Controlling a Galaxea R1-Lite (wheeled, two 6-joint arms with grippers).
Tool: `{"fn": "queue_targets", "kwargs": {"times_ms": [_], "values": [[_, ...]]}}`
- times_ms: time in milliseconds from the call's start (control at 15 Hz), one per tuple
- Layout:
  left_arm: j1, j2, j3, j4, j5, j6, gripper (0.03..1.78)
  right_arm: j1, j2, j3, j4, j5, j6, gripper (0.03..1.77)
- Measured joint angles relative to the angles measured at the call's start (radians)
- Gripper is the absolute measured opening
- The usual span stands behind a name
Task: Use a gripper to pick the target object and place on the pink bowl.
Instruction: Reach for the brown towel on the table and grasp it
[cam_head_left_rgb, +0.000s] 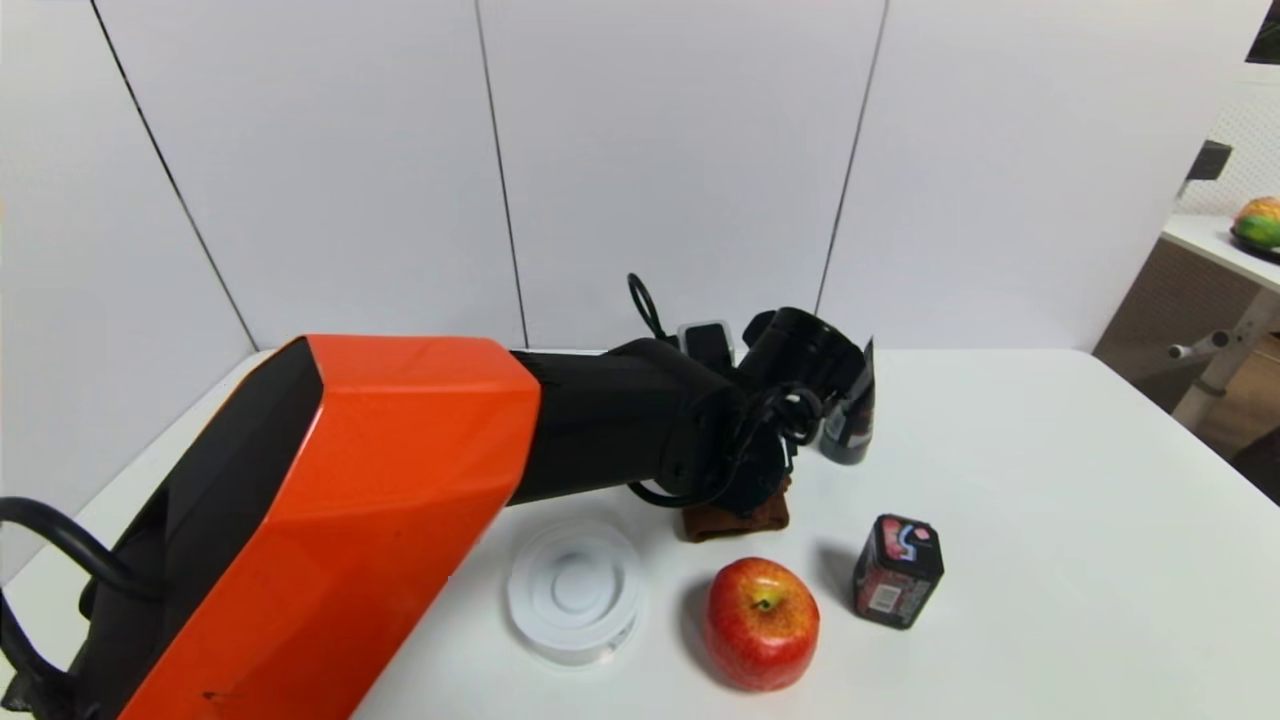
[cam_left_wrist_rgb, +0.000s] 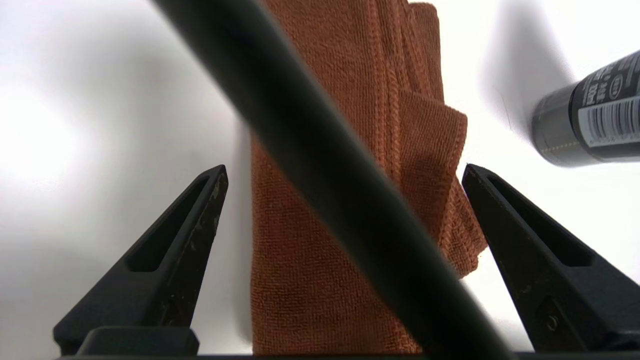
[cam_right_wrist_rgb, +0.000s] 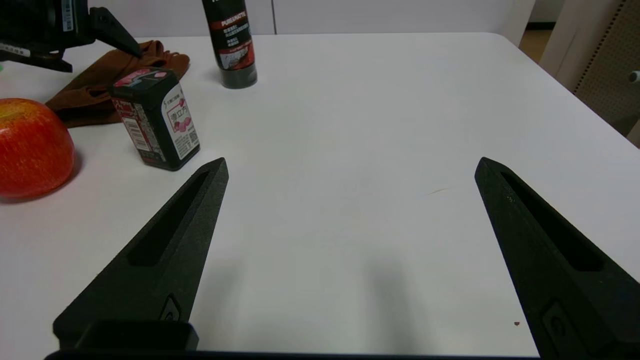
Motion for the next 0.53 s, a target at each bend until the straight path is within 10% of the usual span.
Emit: {"fn": "queue_targets", "kwargs": {"times_ms": [533], "values": [[0.002, 0.039, -0.002, -0.001, -0.010, 0.001, 1.69, 0.000, 0.000, 0.000, 0.000, 0.000, 0.000, 1.71]]}}
